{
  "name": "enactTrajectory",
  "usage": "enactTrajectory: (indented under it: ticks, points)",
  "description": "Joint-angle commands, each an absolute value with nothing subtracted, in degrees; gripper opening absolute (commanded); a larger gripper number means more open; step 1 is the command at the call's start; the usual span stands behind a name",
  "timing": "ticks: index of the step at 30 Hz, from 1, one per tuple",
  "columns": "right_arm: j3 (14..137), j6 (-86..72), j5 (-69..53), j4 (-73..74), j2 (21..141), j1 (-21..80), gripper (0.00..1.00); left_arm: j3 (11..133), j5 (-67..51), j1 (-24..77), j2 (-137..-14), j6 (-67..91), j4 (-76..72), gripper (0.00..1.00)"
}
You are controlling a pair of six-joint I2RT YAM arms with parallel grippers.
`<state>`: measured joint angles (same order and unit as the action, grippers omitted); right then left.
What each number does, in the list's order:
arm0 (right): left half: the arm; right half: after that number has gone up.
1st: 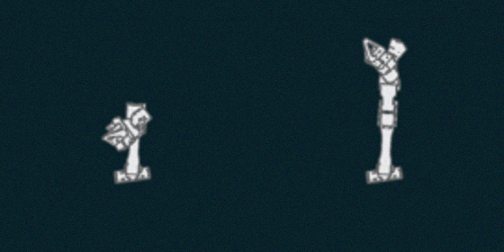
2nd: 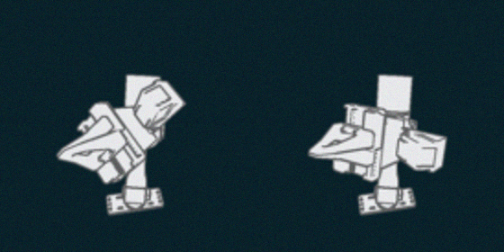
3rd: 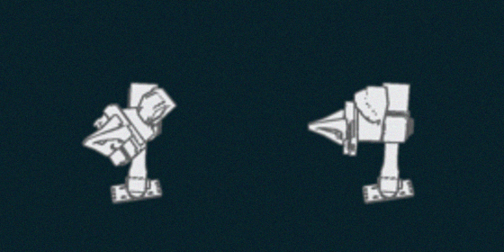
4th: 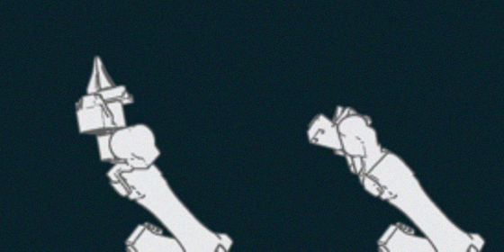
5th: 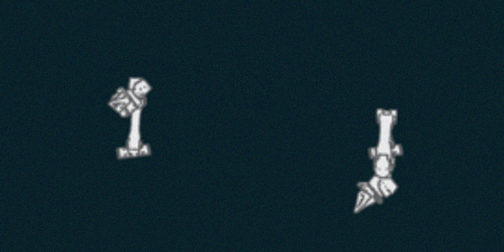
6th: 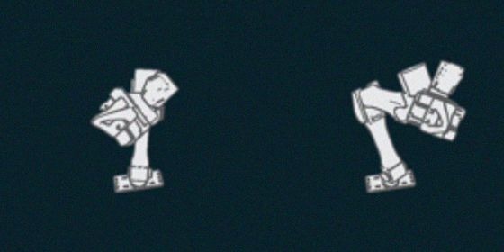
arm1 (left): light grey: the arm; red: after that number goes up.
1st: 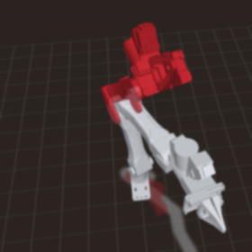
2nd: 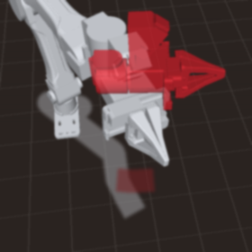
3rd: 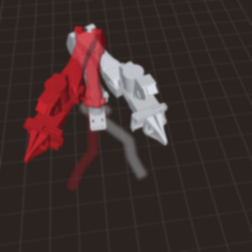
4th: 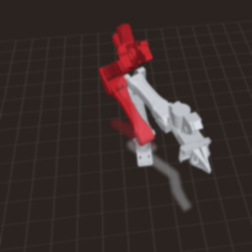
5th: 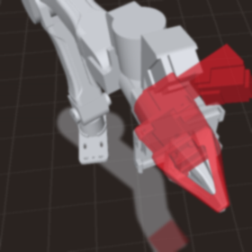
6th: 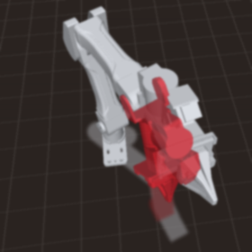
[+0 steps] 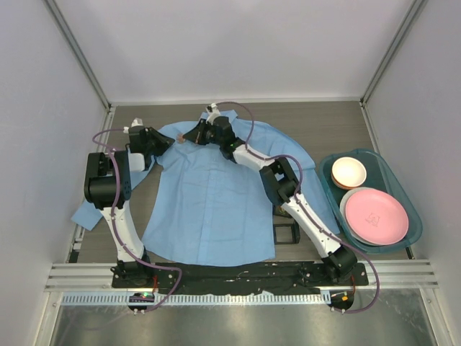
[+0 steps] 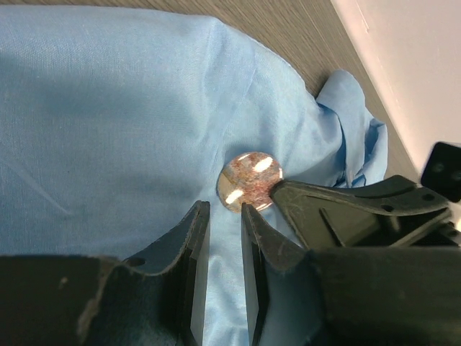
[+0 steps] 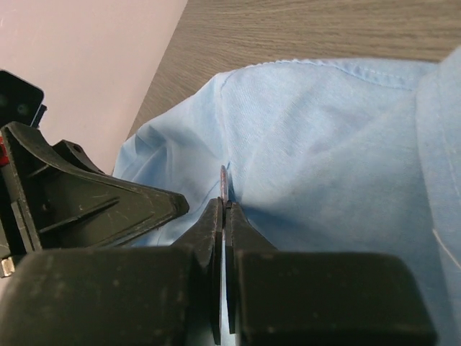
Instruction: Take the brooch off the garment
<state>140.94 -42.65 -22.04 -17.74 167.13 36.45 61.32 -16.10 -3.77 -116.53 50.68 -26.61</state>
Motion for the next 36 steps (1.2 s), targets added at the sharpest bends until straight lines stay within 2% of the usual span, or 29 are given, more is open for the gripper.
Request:
enactTrajectory:
  ticks: [1,7,13,20,26,27,28,34,36]
  points:
    - [144.31,-51.49,-23.20,-26.97,170.41,36.83,0.01,61.00,-16.09,-4.04,-116.54,50.98,-30.32,0.27]
    - [148.27,-55.98,-21.54,-32.16,173.49,36.91,0.01,59.15,-13.45,-4.57,-113.12,48.43,-29.10,0.27]
    - [149.59,-56.34,-21.35,-35.41,172.97,37.09,0.01,56.52,-11.69,-5.18,-109.43,47.46,-29.70,0.32]
    - [146.08,-51.42,-24.96,-35.77,166.65,37.71,0.01,55.73,-12.30,-5.10,-109.69,47.72,-31.81,0.37]
    - [131.42,-41.44,-24.09,-31.38,152.07,36.48,0.01,56.68,-14.58,-5.19,-109.16,48.16,-31.73,0.49]
    - [125.31,-39.40,-22.52,-30.42,149.61,36.30,0.01,57.04,-15.37,-5.10,-109.42,49.03,-31.55,0.50]
    - [122.20,-36.94,-19.72,-28.67,144.02,36.12,0.01,57.48,-16.42,-5.18,-109.51,49.39,-31.47,0.50]
    - [102.77,-24.09,-12.76,-24.61,128.96,33.49,0.01,59.58,-20.73,-3.61,-108.90,50.54,-30.32,0.49]
    - [93.58,-21.28,-9.77,-24.96,122.10,33.22,0.01,60.55,-24.32,-2.99,-109.42,51.15,-30.15,0.44]
